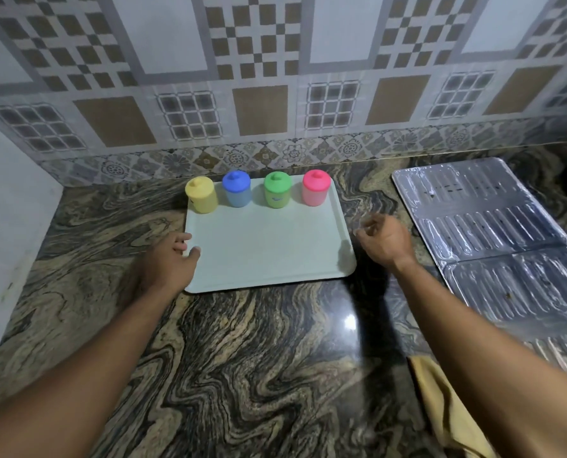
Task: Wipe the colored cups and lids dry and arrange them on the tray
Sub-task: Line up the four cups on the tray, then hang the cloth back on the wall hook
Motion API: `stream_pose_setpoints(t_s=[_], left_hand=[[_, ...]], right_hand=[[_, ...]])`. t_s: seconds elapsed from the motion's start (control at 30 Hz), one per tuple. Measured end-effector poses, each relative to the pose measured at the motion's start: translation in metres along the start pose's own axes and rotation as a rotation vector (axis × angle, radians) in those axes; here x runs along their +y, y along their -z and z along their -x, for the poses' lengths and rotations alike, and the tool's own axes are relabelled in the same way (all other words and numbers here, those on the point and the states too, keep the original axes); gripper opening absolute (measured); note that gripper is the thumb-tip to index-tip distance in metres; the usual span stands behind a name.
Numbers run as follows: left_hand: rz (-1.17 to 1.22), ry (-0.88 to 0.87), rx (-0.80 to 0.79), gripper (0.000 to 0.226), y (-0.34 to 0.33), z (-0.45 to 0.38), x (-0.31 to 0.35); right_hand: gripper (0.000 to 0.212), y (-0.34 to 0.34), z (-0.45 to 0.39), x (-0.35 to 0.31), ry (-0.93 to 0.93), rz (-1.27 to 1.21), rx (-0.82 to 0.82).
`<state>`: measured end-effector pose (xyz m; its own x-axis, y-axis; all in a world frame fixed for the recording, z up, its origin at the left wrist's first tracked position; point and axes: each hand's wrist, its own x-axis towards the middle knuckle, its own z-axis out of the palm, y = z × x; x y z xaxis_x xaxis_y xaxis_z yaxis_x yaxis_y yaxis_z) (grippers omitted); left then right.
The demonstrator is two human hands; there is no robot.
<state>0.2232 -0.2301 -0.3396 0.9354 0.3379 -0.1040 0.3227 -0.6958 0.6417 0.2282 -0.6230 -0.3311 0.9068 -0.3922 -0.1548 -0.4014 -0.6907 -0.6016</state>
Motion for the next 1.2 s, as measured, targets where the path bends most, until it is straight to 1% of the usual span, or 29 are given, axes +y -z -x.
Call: stream_pose_setpoints(t_s=[0.07, 0.17, 0.27, 0.37, 0.47, 0.57, 0.67, 0.7, 0.77, 0.83, 0.9, 0.97, 1.03, 1.07, 1.17, 1.2], left_hand=[[0.056, -0.119, -0.035, 0.023, -0.008, 0.017, 0.012], [0.05, -0.298, -0.099, 0.019, -0.029, 0.052, 0.037], [0.102, -0.438, -0.257, 0.018, -0.061, 0.097, 0.067], [0.12, -0.513, -0.44, 0.018, -0.099, 0.14, 0.093], [0.1, -0.581, -0.622, 0.024, -0.133, 0.178, 0.119], [0.047, -0.585, -0.775, 0.03, -0.162, 0.21, 0.139], [-0.028, -0.57, -0.911, 0.043, -0.189, 0.234, 0.15], [-0.056, -0.569, -0.917, 0.046, -0.196, 0.238, 0.15], [-0.106, -0.582, -0.892, 0.044, -0.205, 0.243, 0.149], [-0.102, -0.589, -0.885, 0.027, -0.208, 0.245, 0.145], [-0.047, -0.592, -0.891, 0.013, -0.203, 0.243, 0.139], [0.039, -0.617, -0.867, 0.011, -0.192, 0.24, 0.136], [0.124, -0.668, -0.807, 0.015, -0.171, 0.239, 0.137], [0.175, -0.687, -0.791, 0.017, -0.157, 0.239, 0.139], [0.329, -0.72, -0.811, 0.019, -0.116, 0.236, 0.142], [0.358, -0.734, -0.799, 0.019, -0.102, 0.235, 0.141]], right_hand=[[0.017, 0.02, 0.019, 0.013, 0.022, 0.008, 0.022], [0.014, 0.047, 0.057, 0.041, 0.012, -0.012, 0.045], [0.012, 0.068, 0.103, 0.08, -0.038, -0.014, 0.075], [0.008, 0.076, 0.151, 0.117, -0.098, 0.017, 0.11], [0.012, 0.072, 0.19, 0.144, -0.157, 0.052, 0.114], [0.021, 0.064, 0.218, 0.158, -0.186, 0.095, 0.107], [0.043, 0.055, 0.235, 0.165, -0.202, 0.143, 0.078], [0.046, 0.052, 0.239, 0.163, -0.202, 0.172, 0.062], [0.04, 0.046, 0.243, 0.164, -0.17, 0.229, 0.058], [0.029, 0.044, 0.247, 0.167, -0.155, 0.157, 0.088], [0.022, 0.047, 0.25, 0.167, -0.158, 0.057, 0.115], [0.021, 0.052, 0.253, 0.164, -0.122, -0.008, 0.145], [0.024, 0.056, 0.258, 0.159, -0.054, -0.066, 0.159], [0.029, 0.058, 0.26, 0.155, -0.018, -0.092, 0.154], [0.048, 0.064, 0.264, 0.138, 0.091, -0.116, 0.1], [0.051, 0.065, 0.264, 0.128, 0.144, -0.117, 0.082]])
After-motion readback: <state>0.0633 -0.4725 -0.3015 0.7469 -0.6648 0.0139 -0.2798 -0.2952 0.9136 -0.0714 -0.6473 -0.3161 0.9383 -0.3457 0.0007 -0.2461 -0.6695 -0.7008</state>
